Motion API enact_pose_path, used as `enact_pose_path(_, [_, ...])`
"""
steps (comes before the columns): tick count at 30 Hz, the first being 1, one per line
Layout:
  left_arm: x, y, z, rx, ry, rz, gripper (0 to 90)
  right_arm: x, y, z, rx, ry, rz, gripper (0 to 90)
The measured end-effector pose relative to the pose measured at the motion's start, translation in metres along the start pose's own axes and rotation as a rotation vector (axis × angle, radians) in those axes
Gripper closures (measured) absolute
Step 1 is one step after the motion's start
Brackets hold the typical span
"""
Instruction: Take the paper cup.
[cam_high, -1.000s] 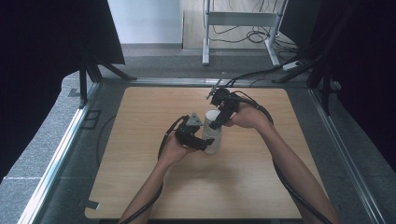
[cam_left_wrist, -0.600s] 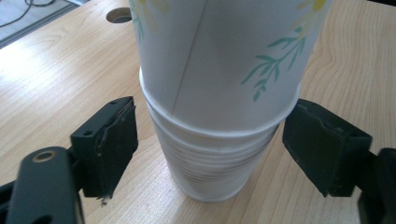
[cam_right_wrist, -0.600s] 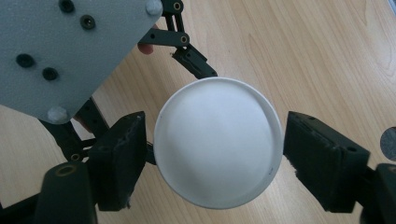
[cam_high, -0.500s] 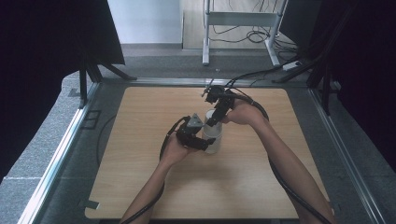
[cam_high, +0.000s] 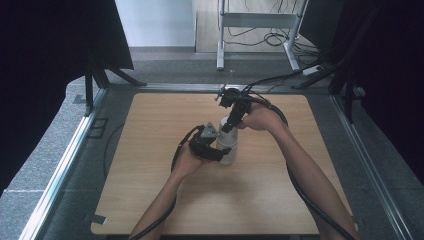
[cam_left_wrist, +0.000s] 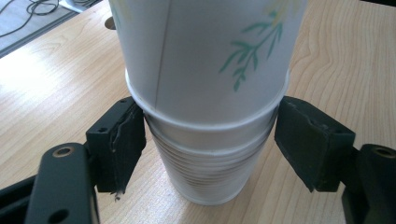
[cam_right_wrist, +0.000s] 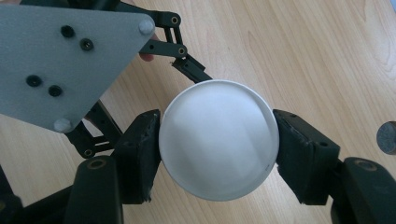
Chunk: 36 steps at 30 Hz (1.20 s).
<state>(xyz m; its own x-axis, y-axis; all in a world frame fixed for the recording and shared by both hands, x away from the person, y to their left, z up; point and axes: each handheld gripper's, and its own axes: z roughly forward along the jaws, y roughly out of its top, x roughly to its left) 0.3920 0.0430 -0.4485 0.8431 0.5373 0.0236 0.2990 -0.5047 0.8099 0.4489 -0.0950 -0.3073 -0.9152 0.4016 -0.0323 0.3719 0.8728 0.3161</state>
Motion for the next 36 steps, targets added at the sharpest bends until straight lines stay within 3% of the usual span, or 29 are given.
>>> enact_pose_path(23, [0.001, -0.004, 0.004, -0.006, -0.002, -0.014, 20.4, 0.001, -0.003, -0.038, -0.065, -0.026, 0.001, 36.1])
enact_pose_path(27, [0.002, -0.004, 0.003, -0.018, -0.001, -0.007, 16.4, 0.002, -0.003, -0.044, -0.08, -0.021, 0.002, 36.1])
enact_pose_path(30, [0.002, -0.004, 0.002, -0.003, 0.027, 0.005, 13.7, 0.004, -0.002, -0.05, -0.091, -0.016, -0.004, 36.2])
enact_pose_path(36, [0.005, -0.005, 0.0, -0.001, 0.006, -0.011, 10.3, 0.006, -0.001, -0.059, -0.1, -0.017, -0.008, 36.2])
